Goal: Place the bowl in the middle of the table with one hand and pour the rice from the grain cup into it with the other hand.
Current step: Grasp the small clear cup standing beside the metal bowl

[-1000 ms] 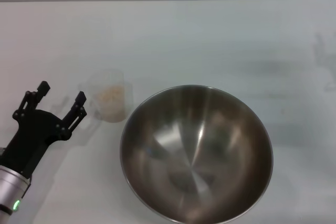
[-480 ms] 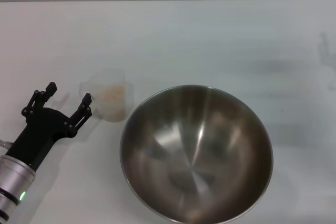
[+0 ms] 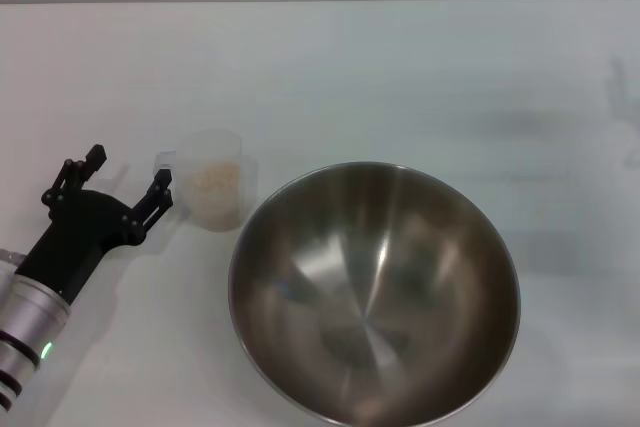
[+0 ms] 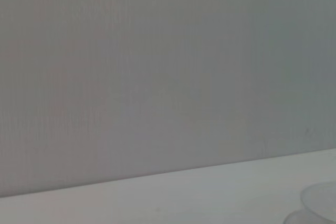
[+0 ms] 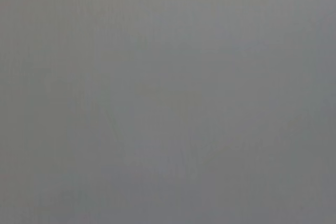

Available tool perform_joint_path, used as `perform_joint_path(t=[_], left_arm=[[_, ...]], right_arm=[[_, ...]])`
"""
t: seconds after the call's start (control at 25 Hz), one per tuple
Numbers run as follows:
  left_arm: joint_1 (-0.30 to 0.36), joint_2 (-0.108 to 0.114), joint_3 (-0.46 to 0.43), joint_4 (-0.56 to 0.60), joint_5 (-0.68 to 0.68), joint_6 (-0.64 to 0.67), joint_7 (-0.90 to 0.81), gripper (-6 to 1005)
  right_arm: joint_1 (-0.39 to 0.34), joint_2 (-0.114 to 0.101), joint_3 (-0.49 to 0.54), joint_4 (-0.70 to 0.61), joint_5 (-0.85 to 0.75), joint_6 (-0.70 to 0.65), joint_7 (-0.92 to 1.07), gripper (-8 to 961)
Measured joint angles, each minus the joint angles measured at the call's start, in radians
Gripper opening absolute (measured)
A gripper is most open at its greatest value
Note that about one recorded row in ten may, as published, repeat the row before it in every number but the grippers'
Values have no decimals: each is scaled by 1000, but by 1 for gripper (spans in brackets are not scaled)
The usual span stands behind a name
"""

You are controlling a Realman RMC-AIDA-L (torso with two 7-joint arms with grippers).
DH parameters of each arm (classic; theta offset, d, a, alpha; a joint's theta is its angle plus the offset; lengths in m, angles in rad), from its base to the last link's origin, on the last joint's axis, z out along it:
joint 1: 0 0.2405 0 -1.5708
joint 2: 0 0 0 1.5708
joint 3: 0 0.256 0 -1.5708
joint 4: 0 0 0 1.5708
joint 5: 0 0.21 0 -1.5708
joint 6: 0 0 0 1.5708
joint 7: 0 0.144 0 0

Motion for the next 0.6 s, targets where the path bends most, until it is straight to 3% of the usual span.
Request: perform_joint_path(t=[0.6], left_arm=[[-37, -1, -23, -4, 0, -48, 2, 807]], right_arm=[[12, -5, 1, 0, 4, 11, 0, 496]])
